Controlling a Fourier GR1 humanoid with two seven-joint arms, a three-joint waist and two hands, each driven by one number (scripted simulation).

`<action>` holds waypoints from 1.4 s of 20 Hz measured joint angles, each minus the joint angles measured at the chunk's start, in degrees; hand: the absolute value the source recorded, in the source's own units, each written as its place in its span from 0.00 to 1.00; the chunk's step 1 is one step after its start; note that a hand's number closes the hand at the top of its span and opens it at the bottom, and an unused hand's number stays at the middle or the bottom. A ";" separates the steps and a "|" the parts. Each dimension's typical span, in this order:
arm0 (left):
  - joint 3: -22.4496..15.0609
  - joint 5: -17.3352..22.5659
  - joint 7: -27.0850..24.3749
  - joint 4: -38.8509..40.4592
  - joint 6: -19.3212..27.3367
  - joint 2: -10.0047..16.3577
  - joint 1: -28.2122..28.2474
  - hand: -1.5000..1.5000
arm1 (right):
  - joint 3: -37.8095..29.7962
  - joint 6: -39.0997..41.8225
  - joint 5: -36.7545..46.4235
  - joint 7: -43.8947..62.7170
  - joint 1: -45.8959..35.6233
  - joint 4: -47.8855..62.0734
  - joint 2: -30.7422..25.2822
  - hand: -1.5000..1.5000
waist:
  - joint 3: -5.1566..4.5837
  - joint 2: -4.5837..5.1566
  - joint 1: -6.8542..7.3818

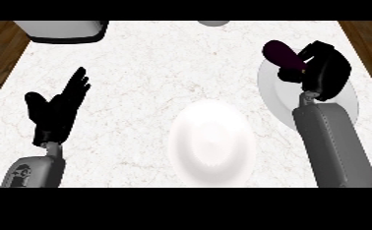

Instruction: Pick the eggplant from the plate and place it in the plate

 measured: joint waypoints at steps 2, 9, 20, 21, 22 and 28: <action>0.23 -0.18 -0.74 1.25 -0.13 -0.19 -0.81 0.50 | -1.23 0.10 -1.04 -1.55 0.18 2.65 -1.42 1.00 | -0.01 0.06 0.09; 0.29 -0.59 -0.72 2.23 -0.23 -0.62 -1.48 0.50 | -6.76 5.33 -13.42 -10.48 2.16 8.75 -4.55 0.00 | 0.03 0.15 0.23; 0.51 -1.39 -1.90 1.68 -0.56 -1.12 0.21 0.50 | -10.65 3.20 -25.09 -32.56 2.26 11.95 -6.77 0.00 | 0.04 0.04 0.11; 0.74 -1.40 -1.54 1.96 -0.53 -0.89 -0.25 0.50 | -10.87 2.82 -26.68 -34.89 2.32 10.47 -6.21 0.00 | 0.05 0.01 -0.04; 0.63 -1.61 -2.30 2.19 -0.45 -1.13 0.26 0.50 | -10.93 2.82 -28.13 -36.52 2.06 8.78 -5.65 0.00 | 0.05 -0.04 -0.09; 1.18 -1.18 -1.89 2.07 -1.07 -0.75 0.49 0.50 | -13.08 4.56 -37.67 -37.64 4.01 -2.52 -1.90 0.00 | -0.01 -0.28 -0.55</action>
